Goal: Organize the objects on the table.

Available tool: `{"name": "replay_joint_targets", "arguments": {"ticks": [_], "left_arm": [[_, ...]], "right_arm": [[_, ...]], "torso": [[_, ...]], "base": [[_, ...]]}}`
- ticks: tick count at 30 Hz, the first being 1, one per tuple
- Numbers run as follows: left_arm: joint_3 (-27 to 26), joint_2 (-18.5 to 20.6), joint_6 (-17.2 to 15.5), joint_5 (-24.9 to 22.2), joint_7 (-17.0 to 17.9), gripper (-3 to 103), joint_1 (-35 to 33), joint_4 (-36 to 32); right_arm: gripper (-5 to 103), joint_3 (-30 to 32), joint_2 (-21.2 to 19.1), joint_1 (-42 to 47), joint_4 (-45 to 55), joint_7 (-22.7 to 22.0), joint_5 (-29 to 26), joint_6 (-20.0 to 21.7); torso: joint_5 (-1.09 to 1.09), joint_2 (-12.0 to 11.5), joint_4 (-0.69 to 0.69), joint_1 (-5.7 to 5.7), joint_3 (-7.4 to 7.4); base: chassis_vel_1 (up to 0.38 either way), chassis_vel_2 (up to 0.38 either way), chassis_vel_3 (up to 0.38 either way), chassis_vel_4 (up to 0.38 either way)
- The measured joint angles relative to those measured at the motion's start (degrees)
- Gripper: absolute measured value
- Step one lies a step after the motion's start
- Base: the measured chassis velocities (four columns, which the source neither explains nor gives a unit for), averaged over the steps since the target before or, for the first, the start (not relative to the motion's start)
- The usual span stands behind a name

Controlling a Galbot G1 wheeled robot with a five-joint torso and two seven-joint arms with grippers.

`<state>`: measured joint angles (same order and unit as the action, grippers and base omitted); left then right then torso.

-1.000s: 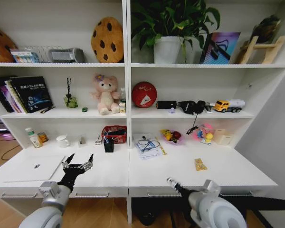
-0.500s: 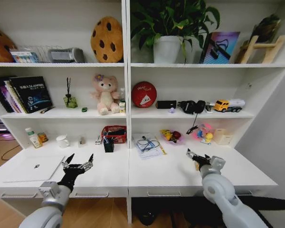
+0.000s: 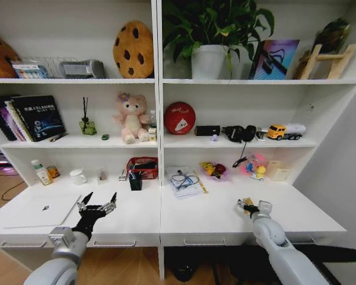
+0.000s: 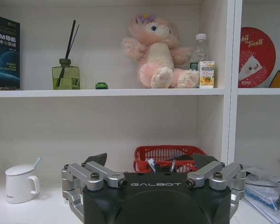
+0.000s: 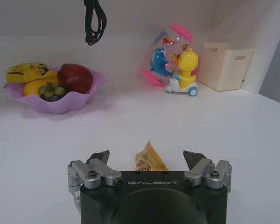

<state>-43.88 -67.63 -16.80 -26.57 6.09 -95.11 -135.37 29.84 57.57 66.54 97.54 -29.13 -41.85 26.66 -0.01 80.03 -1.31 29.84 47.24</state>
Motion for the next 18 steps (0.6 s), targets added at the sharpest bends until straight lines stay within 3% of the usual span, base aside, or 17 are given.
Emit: {"name": "replay_joint_targets", "arguments": {"ticks": [2,3,7,9,11,13,18], "left_arm": [[0.0,0.0,0.0,0.0,0.0,100,0.0,0.0],[0.0,0.0,0.0,0.0,0.0,100,0.0,0.0],[0.0,0.0,0.0,0.0,0.0,100,0.0,0.0],[0.0,0.0,0.0,0.0,0.0,100,0.0,0.0],[0.0,0.0,0.0,0.0,0.0,100,0.0,0.0],[0.0,0.0,0.0,0.0,0.0,100,0.0,0.0],[0.0,0.0,0.0,0.0,0.0,100,0.0,0.0]], "right_arm": [[88,-0.2,0.0,-0.3,0.0,0.1,0.0,0.0],[77,-0.4,0.0,-0.7,0.1,-0.2,-0.6,0.3],[71,-0.9,0.4,-0.9,0.5,-0.9,-1.3,0.6],[54,-1.2,1.0,-0.5,0.8,-1.3,0.1,0.6],[54,-1.2,1.2,-0.2,0.9,-1.3,0.9,0.5],[43,-1.1,1.8,0.6,0.9,-1.5,1.6,0.3],[27,-0.7,2.1,1.1,0.9,-1.8,1.8,-0.1]], "torso": [[0.0,0.0,0.0,0.0,0.0],[0.0,0.0,0.0,0.0,0.0],[-0.01,0.0,0.0,0.0,0.0],[0.0,0.0,0.0,0.0,0.0],[0.0,0.0,0.0,0.0,0.0],[0.0,0.0,-0.01,0.0,0.0],[0.0,0.0,-0.01,0.0,-0.01]], "base": [[0.0,0.0,0.0,0.0],[0.0,0.0,0.0,0.0],[0.0,0.0,0.0,0.0],[0.0,0.0,0.0,0.0],[0.0,0.0,0.0,0.0],[0.0,0.0,0.0,0.0],[0.0,0.0,0.0,0.0]]}}
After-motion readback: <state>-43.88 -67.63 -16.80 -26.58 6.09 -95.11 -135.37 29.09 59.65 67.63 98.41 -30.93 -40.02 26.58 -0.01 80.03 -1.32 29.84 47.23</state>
